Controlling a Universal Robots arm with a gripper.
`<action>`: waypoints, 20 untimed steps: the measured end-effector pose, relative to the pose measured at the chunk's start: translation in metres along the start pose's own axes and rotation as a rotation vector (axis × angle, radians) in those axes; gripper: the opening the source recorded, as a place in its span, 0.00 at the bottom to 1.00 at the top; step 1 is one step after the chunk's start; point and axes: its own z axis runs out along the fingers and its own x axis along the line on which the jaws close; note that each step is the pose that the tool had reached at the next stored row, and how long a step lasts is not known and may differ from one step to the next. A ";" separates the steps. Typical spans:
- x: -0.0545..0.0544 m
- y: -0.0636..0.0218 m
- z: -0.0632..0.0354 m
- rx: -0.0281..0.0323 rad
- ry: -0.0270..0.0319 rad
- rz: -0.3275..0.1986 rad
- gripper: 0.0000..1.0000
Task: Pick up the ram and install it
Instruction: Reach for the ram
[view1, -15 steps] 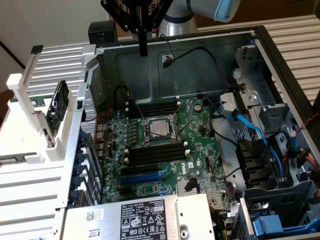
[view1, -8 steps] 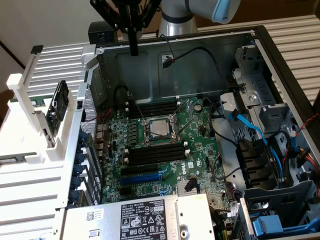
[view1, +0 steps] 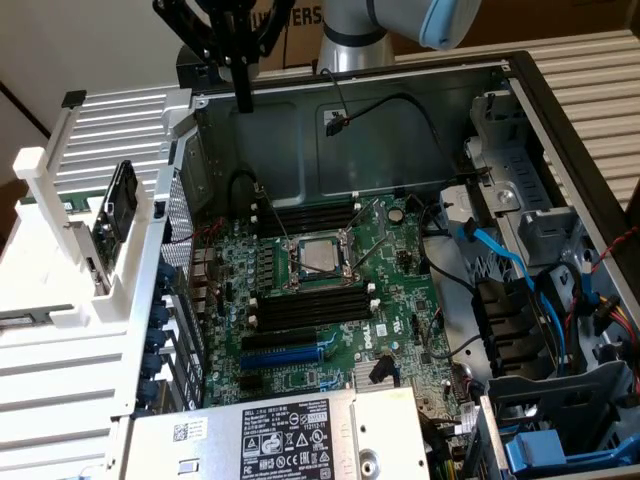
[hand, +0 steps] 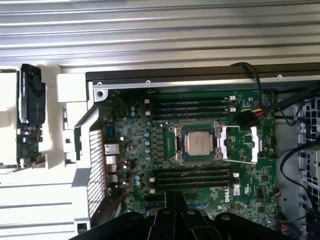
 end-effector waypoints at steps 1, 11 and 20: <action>0.003 -0.0001 -0.0001 0.0017 -0.0010 0.000 0.10; 0.033 -0.0020 -0.0010 0.0097 -0.0035 -0.002 0.10; 0.063 -0.0025 -0.0019 0.0119 -0.0072 -0.002 0.10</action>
